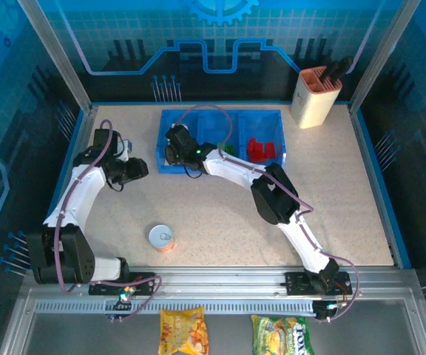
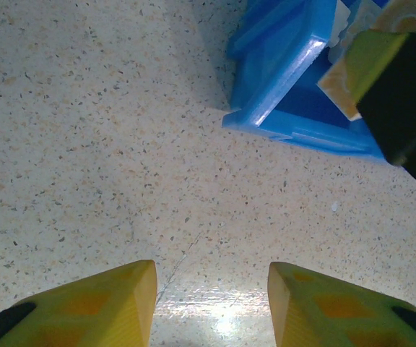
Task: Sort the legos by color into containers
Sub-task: Place the lego in the container.
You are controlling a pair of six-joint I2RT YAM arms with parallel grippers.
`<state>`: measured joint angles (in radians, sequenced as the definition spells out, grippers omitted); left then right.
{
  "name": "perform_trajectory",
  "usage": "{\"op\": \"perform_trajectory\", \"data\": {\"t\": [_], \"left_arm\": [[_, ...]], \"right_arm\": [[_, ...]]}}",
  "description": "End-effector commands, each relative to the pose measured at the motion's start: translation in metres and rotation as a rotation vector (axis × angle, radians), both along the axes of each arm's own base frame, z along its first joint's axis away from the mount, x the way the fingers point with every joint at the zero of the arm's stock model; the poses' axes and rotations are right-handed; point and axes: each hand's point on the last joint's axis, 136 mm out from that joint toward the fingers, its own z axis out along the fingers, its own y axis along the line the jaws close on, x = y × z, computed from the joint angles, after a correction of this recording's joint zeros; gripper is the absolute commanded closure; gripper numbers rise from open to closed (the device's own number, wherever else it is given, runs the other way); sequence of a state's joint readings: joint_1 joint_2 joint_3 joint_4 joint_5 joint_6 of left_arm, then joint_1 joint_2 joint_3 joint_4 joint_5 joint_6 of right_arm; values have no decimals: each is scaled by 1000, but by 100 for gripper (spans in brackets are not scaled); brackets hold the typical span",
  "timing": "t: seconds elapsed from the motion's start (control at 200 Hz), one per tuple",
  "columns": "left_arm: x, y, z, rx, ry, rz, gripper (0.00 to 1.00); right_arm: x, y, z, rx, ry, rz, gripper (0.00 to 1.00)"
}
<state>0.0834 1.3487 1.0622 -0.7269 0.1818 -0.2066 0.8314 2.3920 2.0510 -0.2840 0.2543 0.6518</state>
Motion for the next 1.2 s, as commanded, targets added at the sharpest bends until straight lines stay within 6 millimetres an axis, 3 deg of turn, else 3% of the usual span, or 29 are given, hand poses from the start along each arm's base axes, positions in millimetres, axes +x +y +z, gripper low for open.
{"op": "perform_trajectory", "data": {"t": [0.0,0.255,0.455,0.615,0.9,0.966,1.191], "left_arm": [[-4,1,1,-13,-8,-7,54],[-5,4,0,0,-5,1,54],[-5,3,1,-1,-7,1,54],[-5,3,1,-3,-7,0,54],[-5,4,1,1,-10,5,52],[-4,5,2,2,-13,7,50],[-5,7,10,5,-28,25,43]], "right_arm": [[14,0,-8,11,11,-35,75],[27,6,-26,3,35,-51,73],[28,4,-17,7,27,-54,63],[25,1,6,10,-4,-45,56],[12,-12,55,18,-70,-23,53],[5,-20,80,26,-103,-7,50],[-20,-64,121,-20,-168,34,36]]}}
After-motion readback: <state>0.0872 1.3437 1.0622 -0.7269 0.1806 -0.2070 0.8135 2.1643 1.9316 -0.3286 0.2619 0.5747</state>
